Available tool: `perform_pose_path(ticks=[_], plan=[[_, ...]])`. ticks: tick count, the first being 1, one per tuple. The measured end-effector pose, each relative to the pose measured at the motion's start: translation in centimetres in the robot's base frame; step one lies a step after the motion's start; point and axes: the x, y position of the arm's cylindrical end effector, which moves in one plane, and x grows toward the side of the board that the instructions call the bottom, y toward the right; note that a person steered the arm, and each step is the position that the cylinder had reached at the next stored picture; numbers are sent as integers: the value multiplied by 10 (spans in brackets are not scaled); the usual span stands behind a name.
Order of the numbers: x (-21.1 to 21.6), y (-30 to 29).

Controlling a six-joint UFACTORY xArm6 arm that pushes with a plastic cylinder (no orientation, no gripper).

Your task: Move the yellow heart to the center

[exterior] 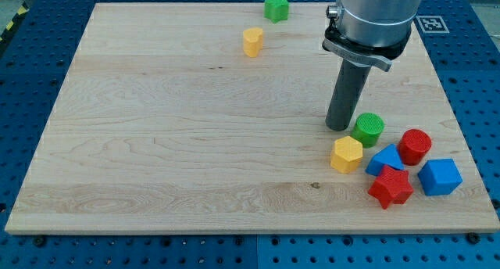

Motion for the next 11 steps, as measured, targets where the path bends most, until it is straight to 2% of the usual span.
perform_pose_path(ticks=[1, 3, 4, 5, 6, 8, 11], plan=[[-14, -30], [-94, -160], [-148, -193], [-192, -172], [-204, -147], [-195, -126], [-124, -120]])
